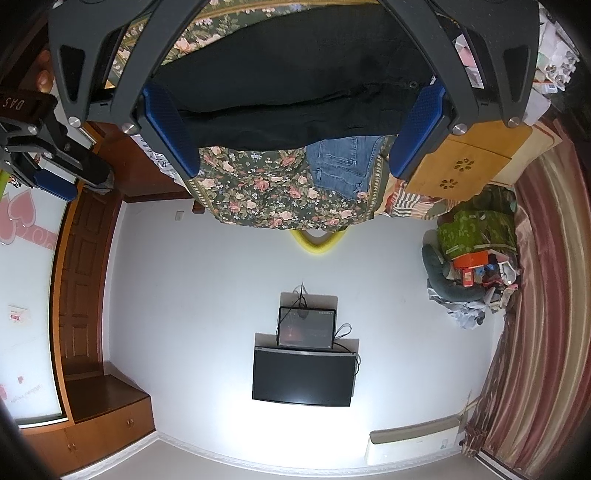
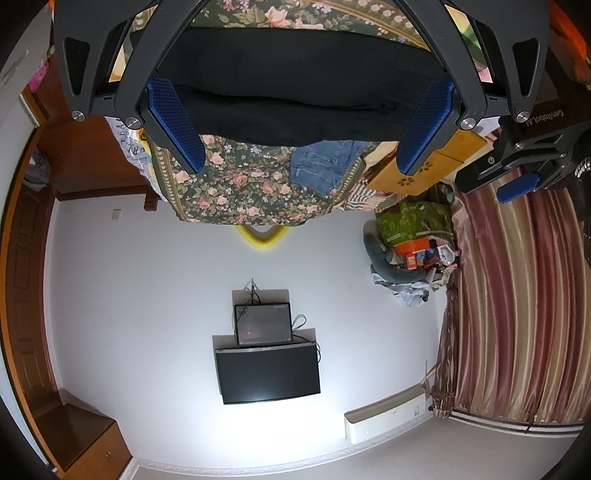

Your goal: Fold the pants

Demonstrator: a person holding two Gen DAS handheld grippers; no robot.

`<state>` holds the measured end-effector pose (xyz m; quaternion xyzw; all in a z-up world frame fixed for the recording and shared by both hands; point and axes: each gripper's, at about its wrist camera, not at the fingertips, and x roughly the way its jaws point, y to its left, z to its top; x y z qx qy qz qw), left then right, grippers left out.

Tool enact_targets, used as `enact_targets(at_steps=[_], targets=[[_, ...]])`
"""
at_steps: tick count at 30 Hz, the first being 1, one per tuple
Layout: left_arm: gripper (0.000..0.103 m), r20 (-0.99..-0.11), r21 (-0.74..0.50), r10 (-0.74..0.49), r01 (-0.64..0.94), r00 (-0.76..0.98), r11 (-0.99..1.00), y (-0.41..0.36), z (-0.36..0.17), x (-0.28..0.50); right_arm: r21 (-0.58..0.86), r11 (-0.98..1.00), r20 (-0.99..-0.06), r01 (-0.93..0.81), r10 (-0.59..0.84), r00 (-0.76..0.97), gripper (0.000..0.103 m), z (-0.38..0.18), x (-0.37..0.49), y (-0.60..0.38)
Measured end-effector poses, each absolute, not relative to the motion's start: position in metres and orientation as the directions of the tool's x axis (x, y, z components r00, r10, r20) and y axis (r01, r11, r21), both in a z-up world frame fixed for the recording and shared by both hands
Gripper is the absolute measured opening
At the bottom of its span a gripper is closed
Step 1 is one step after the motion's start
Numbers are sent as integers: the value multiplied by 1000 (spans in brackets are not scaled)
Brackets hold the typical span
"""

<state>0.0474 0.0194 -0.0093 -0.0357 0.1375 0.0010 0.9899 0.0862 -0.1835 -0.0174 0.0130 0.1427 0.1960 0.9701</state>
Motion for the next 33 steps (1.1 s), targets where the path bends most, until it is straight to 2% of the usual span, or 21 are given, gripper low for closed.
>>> enact_targets(at_steps=[6, 10, 16, 24, 33], targets=[[103, -307, -45, 28, -44, 951, 998, 39, -17, 99, 56, 922, -315, -384, 381, 869, 103, -28, 128, -178], [103, -345, -77, 5, -34, 939, 996, 67, -28, 146, 25, 924, -346, -381, 366, 864, 103, -38, 162, -174], [103, -444, -49, 85, -118, 892, 992, 115, -58, 227, -28, 919, -418, -393, 346, 840, 103, -63, 230, -165], [103, -610, 62, 200, -205, 766, 977, 174, -139, 316, -25, 896, -554, -443, 356, 753, 103, -116, 300, -161], [103, -818, 56, 187, -250, 543, 967, 231, -247, 370, -3, 865, -726, -502, 344, 596, 102, -180, 378, -156]])
